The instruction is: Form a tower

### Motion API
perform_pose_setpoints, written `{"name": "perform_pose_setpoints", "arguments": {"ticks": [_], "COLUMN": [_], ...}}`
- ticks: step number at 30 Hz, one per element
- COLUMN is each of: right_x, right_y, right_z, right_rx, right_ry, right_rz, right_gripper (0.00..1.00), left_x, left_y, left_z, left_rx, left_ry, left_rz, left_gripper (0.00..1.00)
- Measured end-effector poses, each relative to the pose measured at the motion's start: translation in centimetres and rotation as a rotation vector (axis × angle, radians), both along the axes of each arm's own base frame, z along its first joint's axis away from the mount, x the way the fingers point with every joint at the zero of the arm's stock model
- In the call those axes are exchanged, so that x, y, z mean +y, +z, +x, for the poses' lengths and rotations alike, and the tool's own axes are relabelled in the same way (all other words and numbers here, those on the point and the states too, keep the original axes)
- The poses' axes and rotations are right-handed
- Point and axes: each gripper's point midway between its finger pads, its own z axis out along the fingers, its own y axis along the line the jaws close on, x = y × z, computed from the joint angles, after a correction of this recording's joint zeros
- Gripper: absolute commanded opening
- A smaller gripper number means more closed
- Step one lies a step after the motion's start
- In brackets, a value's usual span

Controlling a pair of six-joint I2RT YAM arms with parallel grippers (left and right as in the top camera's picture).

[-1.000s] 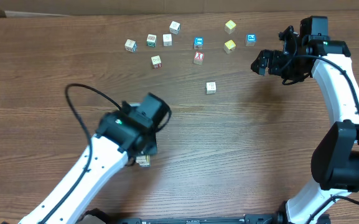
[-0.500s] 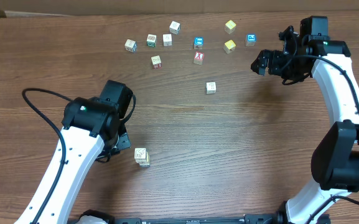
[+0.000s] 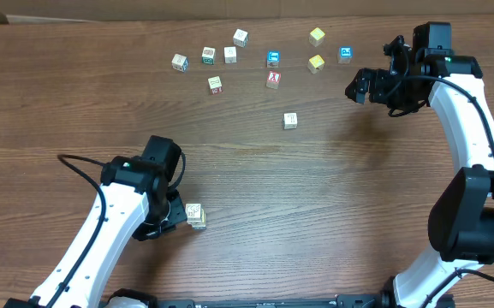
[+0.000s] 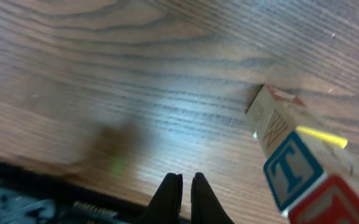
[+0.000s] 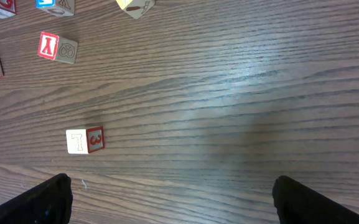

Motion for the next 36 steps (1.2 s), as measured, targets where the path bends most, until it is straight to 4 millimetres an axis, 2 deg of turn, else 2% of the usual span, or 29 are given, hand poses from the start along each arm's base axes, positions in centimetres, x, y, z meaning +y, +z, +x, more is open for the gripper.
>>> {"name": "perform_pose_setpoints", "arguments": {"ticks": [5,15,36], "right_x": [0.0,0.0,0.0], "right_y": [0.0,0.0,0.0], "right_z": [0.0,0.0,0.0], "right_rx": [0.000,0.000,0.000], "right_ry": [0.000,0.000,0.000], "right_rz": [0.000,0.000,0.000], "right_gripper": [1.00,1.00,1.00], "left_x": [-0.3,-1.6,-3.0], "left_y": [-1.0,-1.1,-0.9], "left_z": [0.5,1.9,2.1], "left_rx": [-0.023,-0.075,-0.076], "left_ry": [0.023,0.028,0.029], "left_rz": [-0.040,-0.114,-0.195], "left_gripper": [0.04,0.04,0.04]}}
